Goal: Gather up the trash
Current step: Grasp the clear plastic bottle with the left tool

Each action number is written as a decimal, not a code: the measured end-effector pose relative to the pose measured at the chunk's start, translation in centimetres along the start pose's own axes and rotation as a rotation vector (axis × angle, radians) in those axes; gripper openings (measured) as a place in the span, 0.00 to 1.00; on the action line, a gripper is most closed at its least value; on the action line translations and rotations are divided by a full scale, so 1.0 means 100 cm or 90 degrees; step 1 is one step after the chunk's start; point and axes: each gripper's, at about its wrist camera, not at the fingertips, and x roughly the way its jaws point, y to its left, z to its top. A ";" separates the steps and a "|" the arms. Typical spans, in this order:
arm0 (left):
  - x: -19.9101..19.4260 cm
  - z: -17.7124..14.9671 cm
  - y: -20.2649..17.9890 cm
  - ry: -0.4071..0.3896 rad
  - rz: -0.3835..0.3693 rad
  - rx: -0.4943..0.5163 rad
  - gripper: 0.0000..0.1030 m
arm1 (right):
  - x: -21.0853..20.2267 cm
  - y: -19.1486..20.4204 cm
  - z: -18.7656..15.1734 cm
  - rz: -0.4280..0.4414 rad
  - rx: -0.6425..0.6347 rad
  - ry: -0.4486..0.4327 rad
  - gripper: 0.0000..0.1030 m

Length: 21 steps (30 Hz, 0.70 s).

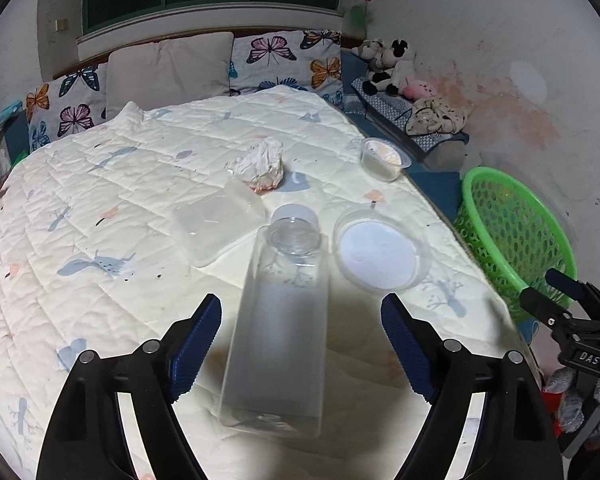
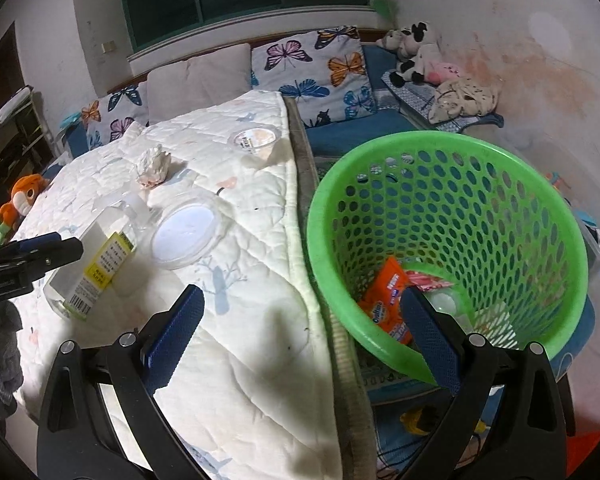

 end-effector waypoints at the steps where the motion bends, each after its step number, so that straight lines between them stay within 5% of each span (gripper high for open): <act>1: 0.002 0.000 0.001 0.003 0.001 0.000 0.77 | 0.001 0.001 0.000 0.001 -0.002 0.002 0.95; 21: 0.043 0.009 0.005 0.054 0.021 0.021 0.68 | 0.018 0.026 0.002 0.025 -0.034 0.024 0.95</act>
